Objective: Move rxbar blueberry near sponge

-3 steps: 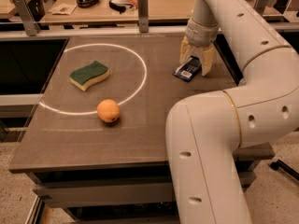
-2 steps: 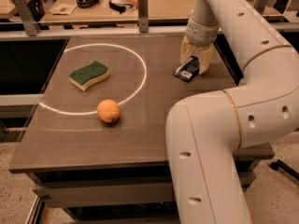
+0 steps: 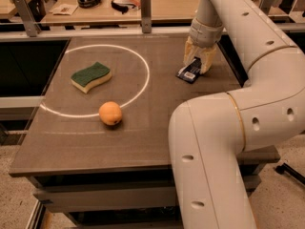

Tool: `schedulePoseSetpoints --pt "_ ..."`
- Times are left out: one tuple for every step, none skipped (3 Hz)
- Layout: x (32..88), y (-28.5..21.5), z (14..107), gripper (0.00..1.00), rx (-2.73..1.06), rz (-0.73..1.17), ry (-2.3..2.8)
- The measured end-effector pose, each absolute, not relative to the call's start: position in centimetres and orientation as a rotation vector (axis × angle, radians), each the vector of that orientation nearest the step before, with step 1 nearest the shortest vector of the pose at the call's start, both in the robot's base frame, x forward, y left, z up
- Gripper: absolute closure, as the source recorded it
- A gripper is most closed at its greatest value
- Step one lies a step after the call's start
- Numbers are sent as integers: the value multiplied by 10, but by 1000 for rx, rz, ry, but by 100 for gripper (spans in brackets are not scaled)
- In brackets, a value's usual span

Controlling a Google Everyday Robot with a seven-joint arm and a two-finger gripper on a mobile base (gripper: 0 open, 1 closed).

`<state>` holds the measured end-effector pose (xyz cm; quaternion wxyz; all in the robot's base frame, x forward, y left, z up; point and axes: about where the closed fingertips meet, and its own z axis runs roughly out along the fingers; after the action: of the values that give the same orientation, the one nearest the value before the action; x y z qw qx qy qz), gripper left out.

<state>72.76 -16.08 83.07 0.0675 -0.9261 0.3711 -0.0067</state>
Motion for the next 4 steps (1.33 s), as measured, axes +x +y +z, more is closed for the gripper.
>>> schedulePoseSetpoints --pt "728 -161 831 65 -2791 -20 1118" --pt "720 -115 919 89 -2676 -147 1087" --pt "684 -85 998 100 -2448 -102 1122" --pt "649 -87 1025 100 -2196 148 1214"
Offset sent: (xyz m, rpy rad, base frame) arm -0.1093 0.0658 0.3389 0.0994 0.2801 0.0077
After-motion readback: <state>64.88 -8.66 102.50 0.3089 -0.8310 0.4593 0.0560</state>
